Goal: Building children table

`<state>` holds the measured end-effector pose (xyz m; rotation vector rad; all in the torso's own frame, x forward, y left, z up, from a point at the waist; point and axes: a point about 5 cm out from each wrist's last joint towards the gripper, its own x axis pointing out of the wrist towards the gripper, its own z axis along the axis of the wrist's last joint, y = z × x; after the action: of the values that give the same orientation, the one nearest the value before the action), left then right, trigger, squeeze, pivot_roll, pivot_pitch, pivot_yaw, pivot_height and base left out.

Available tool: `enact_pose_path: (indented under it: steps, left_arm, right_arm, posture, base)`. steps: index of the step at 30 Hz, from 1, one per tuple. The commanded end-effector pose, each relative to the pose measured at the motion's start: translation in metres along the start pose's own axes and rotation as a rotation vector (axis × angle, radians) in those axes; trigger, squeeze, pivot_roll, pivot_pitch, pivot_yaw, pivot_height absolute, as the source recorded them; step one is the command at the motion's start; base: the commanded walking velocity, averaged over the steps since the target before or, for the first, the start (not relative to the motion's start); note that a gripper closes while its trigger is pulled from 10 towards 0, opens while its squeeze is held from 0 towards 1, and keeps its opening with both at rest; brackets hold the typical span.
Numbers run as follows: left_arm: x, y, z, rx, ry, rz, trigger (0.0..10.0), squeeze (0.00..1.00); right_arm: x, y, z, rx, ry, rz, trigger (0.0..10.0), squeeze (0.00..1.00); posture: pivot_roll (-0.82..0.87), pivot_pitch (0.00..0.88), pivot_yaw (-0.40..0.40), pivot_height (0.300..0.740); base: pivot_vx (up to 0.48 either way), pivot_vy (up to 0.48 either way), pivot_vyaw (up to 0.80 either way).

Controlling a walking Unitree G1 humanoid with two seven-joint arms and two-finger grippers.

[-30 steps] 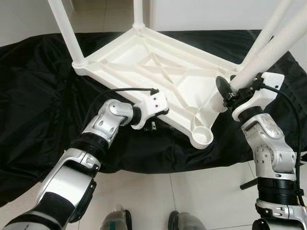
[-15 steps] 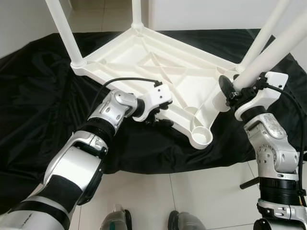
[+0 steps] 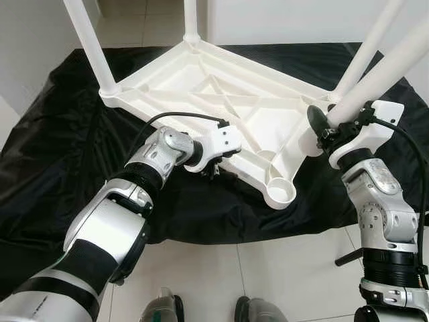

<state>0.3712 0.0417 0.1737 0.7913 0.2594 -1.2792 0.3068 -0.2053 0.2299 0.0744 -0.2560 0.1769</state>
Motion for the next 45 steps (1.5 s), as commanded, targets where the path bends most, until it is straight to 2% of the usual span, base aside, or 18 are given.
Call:
enact_pose_path:
  steps: [1, 3, 4, 5, 27, 32, 36, 45]
  left_arm:
    - [0.006, -0.004, -0.018, -0.022, 0.082, 0.087, 10.0, 0.0]
    - [0.008, -0.008, -0.02, -0.01, 0.095, 0.067, 10.0, 0.0]
    - [0.01, -0.011, -0.021, 0.004, 0.102, 0.054, 3.8, 0.0]
    - [0.011, -0.012, -0.022, 0.012, 0.103, 0.044, 0.0, 0.0]
    - [0.013, -0.013, -0.023, 0.031, 0.105, 0.035, 0.0, 0.0]
    - [0.008, -0.012, -0.029, 0.01, 0.106, 0.046, 0.0, 0.0]
    - [-0.002, -0.008, -0.039, -0.018, 0.12, 0.077, 0.0, 0.0]
    - [-0.01, -0.006, -0.05, -0.035, 0.148, 0.1, 0.0, 0.0]
  right_arm:
    - [0.0, 0.0, 0.006, -0.008, -0.032, -0.005, 10.0, 0.0]
    - [0.0, 0.0, 0.006, -0.008, -0.033, -0.007, 10.0, 0.0]
    - [0.0, 0.0, 0.006, -0.008, -0.034, -0.008, 10.0, 0.0]
    - [-0.001, 0.0, 0.006, -0.007, -0.034, -0.011, 10.0, 0.0]
    - [-0.001, 0.0, 0.006, -0.006, -0.036, -0.017, 10.0, 0.0]
    - [-0.001, 0.0, 0.006, -0.002, -0.032, -0.014, 10.0, 0.0]
    - [0.0, 0.003, 0.002, 0.012, -0.015, 0.0, 10.0, 0.0]
    - [0.002, 0.006, 0.001, 0.022, -0.005, 0.019, 10.0, 0.0]
  posture:
    - [-0.07, 0.102, 0.039, 0.74]
    - [-0.07, 0.105, 0.043, 0.74]
    - [-0.07, 0.106, 0.044, 0.74]
    - [-0.07, 0.106, 0.044, 0.74]
    - [-0.07, 0.11, 0.045, 0.74]
    - [-0.07, 0.11, 0.045, 0.74]
    - [-0.05, 0.107, 0.036, 0.74]
    - [-0.05, 0.103, 0.029, 0.74]
  base:
    - [0.0, 0.0, 0.0]
    - [0.0, 0.0, 0.0]
    - [0.0, 0.0, 0.0]
    - [0.0, 0.0, 0.0]
    - [0.0, 0.0, 0.0]
    - [0.0, 0.0, 0.0]
    - [0.0, 0.0, 0.0]
    - [0.0, 0.0, 0.0]
